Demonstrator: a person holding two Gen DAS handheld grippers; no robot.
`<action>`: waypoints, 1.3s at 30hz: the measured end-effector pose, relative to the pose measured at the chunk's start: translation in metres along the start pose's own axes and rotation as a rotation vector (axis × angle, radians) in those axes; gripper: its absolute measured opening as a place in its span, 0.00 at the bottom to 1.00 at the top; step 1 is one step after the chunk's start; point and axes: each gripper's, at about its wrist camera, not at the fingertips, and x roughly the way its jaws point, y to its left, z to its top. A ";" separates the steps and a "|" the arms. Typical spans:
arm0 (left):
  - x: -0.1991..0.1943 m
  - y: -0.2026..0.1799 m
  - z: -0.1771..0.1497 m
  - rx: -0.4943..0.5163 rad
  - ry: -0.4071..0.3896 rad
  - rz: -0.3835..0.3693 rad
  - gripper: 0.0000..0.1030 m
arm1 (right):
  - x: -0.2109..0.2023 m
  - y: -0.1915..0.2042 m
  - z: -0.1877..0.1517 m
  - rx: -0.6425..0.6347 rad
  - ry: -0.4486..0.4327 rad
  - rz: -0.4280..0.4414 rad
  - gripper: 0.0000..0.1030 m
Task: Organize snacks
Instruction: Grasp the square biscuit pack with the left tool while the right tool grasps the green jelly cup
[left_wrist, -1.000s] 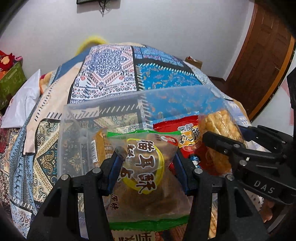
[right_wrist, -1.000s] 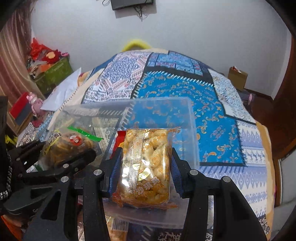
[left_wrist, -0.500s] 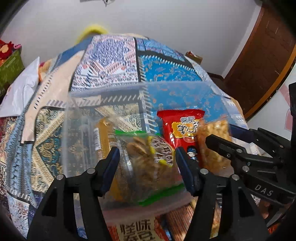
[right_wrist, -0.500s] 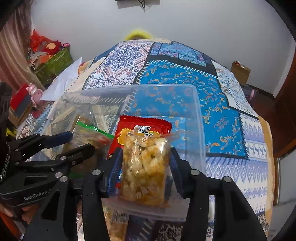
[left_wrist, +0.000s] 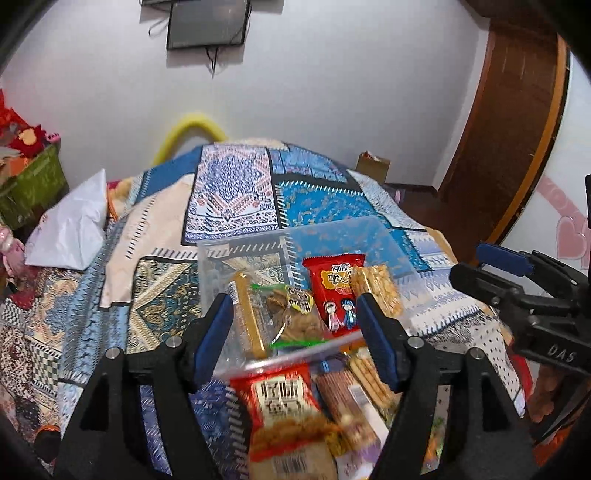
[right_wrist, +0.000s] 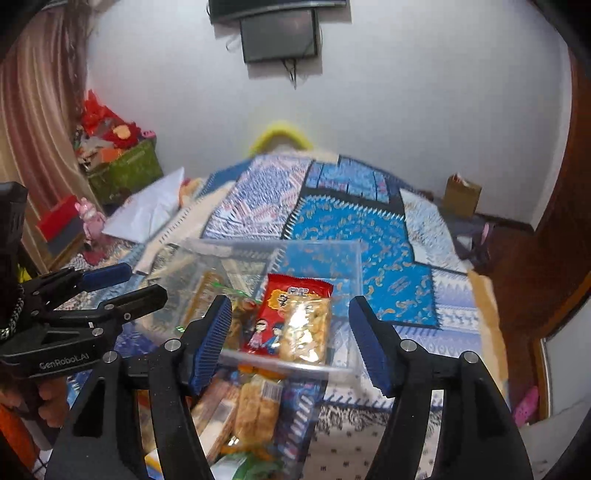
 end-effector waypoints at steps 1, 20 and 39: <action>-0.010 -0.001 -0.004 0.002 -0.009 -0.002 0.68 | -0.009 0.002 -0.003 0.003 -0.011 0.007 0.61; -0.053 -0.001 -0.107 0.019 0.084 0.010 0.69 | -0.042 0.028 -0.103 0.081 0.075 0.059 0.61; -0.035 0.010 -0.173 -0.023 0.236 0.018 0.69 | -0.014 0.047 -0.173 0.098 0.245 0.073 0.63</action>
